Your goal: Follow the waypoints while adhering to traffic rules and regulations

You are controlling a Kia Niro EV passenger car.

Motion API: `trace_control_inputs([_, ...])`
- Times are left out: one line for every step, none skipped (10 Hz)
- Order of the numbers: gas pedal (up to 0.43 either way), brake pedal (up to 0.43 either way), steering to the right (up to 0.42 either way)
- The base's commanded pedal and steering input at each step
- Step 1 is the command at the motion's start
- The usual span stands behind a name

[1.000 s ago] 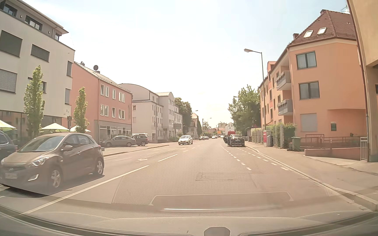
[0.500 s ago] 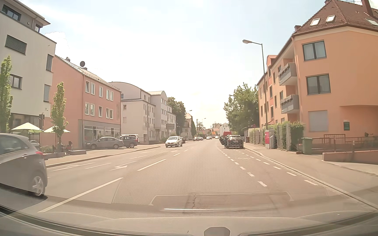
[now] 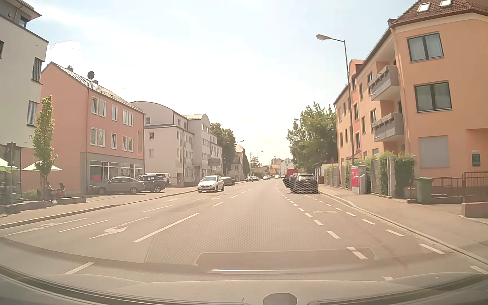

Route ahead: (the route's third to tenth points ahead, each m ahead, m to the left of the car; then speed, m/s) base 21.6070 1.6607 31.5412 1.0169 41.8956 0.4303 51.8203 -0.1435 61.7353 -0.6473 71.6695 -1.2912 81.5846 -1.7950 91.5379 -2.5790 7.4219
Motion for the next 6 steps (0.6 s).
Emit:
trace_control_inputs([0.209,0.0,0.001])
trace_control_inputs([0.209,0.0,-0.001])
trace_control_inputs([0.197,0.0,-0.002])
trace_control_inputs([0.189,0.0,-0.005])
trace_control_inputs([0.169,0.0,-0.009])
trace_control_inputs([0.169,0.0,-0.009])
